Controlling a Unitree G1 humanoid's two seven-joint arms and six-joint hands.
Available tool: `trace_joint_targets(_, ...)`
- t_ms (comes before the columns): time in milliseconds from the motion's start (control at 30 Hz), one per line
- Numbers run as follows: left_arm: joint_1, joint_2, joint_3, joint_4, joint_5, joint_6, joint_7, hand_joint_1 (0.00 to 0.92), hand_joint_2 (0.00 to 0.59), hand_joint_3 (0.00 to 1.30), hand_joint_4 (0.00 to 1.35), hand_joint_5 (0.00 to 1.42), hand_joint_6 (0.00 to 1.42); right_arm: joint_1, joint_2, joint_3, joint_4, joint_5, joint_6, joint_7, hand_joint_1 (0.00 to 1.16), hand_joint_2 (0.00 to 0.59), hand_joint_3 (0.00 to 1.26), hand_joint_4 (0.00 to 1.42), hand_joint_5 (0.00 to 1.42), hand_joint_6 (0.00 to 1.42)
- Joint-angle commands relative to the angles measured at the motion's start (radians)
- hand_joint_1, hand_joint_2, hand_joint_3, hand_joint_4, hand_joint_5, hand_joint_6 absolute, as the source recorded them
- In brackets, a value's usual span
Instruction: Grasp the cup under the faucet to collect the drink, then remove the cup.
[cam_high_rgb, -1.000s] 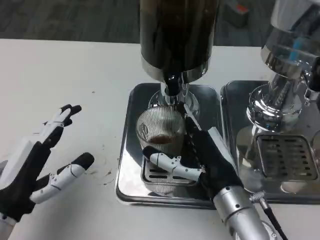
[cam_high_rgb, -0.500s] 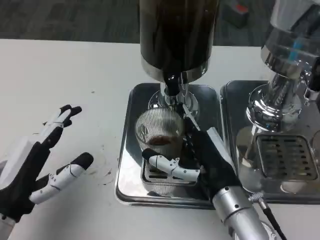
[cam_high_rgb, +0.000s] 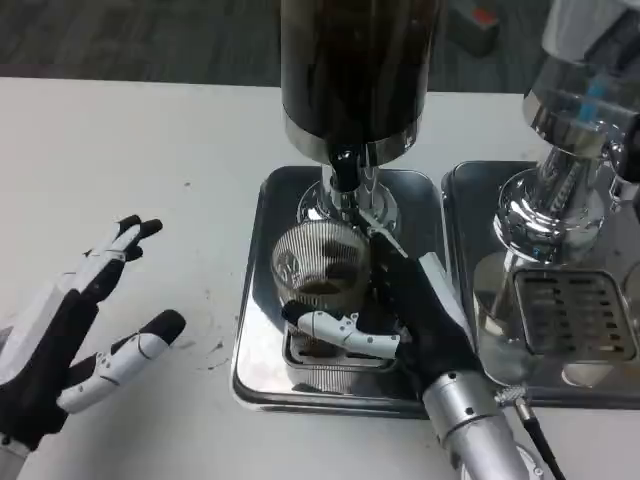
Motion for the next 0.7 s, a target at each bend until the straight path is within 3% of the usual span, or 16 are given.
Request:
trace_joint_targets(33,0.01,0.003,0.002,-0.011,-0.015,0.008,0.015,0.0,0.172,0.12,0.0,0.14,0.04,0.01,0.014,-0.003,0.014,-0.012,-0.005,-0.031,0.99,0.229,0.17,0.37,0.44,0.62)
trace_joint_targets(333,-0.002,0.003,-0.004,-0.006,-0.018,0.007,0.007,0.0,0.172,0.12,0.0,0.14,0.04,0.027,0.02,-0.009,0.0,-0.023,-0.037,-0.101,1.01,0.243,0.25,0.49,0.62,0.83)
trace_joint_targets(467,-0.008,0.003,-0.007,-0.001,-0.019,0.005,0.004,0.0,0.172,0.12,0.0,0.14,0.04,0.03,0.018,-0.008,-0.007,-0.027,-0.044,-0.116,1.03,0.234,0.26,0.49,0.66,0.89)
trace_joint_targets(567,-0.013,0.003,-0.009,0.001,-0.02,0.004,0.003,0.0,0.172,0.12,0.0,0.14,0.04,0.032,0.018,-0.009,-0.006,-0.027,-0.046,-0.124,1.03,0.234,0.26,0.51,0.72,1.03)
trace_joint_targets(700,-0.019,0.004,-0.014,0.006,-0.021,0.0,0.0,0.0,0.172,0.13,0.0,0.14,0.04,0.035,0.017,-0.009,-0.006,-0.032,-0.05,-0.131,1.03,0.232,0.26,0.51,0.76,1.11)
